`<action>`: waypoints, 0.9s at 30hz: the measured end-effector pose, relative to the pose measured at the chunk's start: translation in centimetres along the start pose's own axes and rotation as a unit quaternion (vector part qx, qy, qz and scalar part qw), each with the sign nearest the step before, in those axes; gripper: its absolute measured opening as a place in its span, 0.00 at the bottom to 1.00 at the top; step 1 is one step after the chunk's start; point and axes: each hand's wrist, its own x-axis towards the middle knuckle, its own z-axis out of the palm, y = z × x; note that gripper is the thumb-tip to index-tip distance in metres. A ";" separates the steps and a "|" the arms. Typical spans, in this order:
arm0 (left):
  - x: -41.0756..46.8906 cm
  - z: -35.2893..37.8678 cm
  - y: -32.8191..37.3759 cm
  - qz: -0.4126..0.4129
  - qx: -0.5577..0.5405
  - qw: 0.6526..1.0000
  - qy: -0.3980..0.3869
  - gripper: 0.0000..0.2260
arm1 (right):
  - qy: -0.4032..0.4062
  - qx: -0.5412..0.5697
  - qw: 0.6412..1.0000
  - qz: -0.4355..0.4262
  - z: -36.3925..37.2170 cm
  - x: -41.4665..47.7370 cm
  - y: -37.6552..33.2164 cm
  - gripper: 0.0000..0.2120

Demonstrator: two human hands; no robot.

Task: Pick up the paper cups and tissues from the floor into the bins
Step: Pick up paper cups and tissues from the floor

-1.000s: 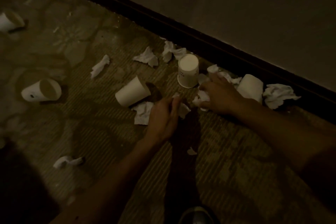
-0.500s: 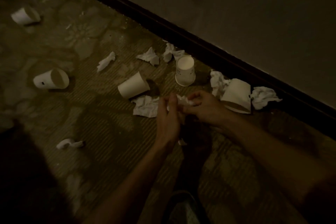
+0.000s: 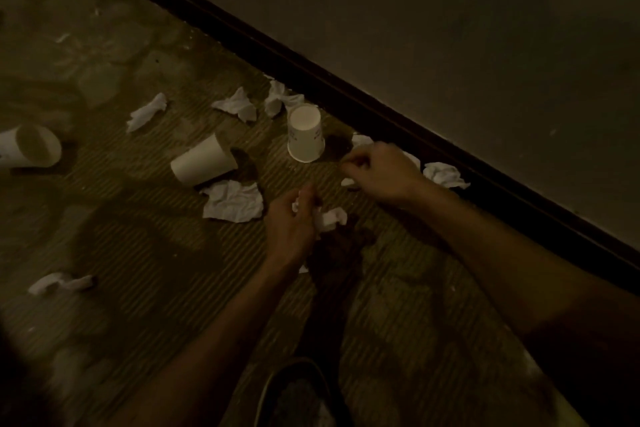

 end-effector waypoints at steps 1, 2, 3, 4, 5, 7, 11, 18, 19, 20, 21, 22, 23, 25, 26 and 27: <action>0.1 0.0 -0.2 0.001 0.000 1.000 -0.002 0.20 | 0.006 -0.073 0.997 -0.023 -0.3 0.9 0.1 0.14; 0.1 -0.1 -0.3 0.003 -0.003 1.000 -0.007 0.20 | -0.007 -0.139 0.990 -0.031 -0.5 1.7 0.3 0.15; 0.0 -0.1 -0.3 0.003 -0.005 1.000 -0.012 0.21 | -0.034 -0.190 0.981 -0.024 -0.5 2.4 0.4 0.15; 0.0 -0.1 -0.3 0.000 -0.007 1.000 -0.016 0.22 | -0.067 -0.229 0.971 -0.006 -0.2 3.1 0.5 0.16; 0.0 -0.3 -0.3 -0.004 -0.009 1.000 -0.019 0.23 | -0.099 -0.259 0.961 0.013 0.1 3.5 0.6 0.17; 0.1 -0.5 -0.4 -0.022 -0.017 0.999 -0.028 0.24 | -0.139 -0.298 0.944 0.041 0.8 4.1 1.1 0.20; 0.9 -0.9 -0.2 -0.086 -0.040 0.995 -0.028 0.25 | -0.131 -0.296 0.945 0.036 1.6 4.7 1.9 0.24; 1.2 0.0 -0.4 -0.119 -0.058 0.991 -0.020 0.25 | -0.032 -0.037 0.997 0.054 1.1 3.0 2.3 0.18; 1.2 0.1 -0.3 -0.123 -0.065 0.990 -0.020 0.24 | -0.035 0.018 0.996 0.075 1.0 2.9 2.1 0.18; 1.1 0.2 -0.3 -0.125 -0.069 0.990 -0.021 0.24 | -0.041 0.088 0.990 0.104 1.0 2.8 1.9 0.18; 1.1 0.2 -0.2 -0.125 -0.072 0.989 -0.023 0.23 | -0.052 0.173 0.974 0.136 1.0 2.7 1.6 0.17; 1.0 0.2 -0.1 -0.124 -0.075 0.989 -0.023 0.21 | -0.066 0.266 0.948 0.161 1.1 2.6 1.3 0.17; 0.9 0.2 0.0 -0.120 -0.079 0.989 -0.022 0.20 | -0.081 0.347 0.917 0.176 1.1 2.3 1.0 0.17; 0.7 0.1 0.1 -0.097 -0.080 0.992 -0.018 0.17 | -0.106 0.451 0.867 0.184 1.4 1.6 0.3 0.19; 0.6 0.1 0.3 -0.086 -0.075 0.993 -0.022 0.18 | -0.119 0.483 0.848 0.184 1.7 1.2 -0.1 0.19; 0.5 0.1 0.5 -0.079 -0.073 0.994 -0.032 0.20 | -0.135 0.507 0.831 0.185 2.0 0.8 -0.4 0.21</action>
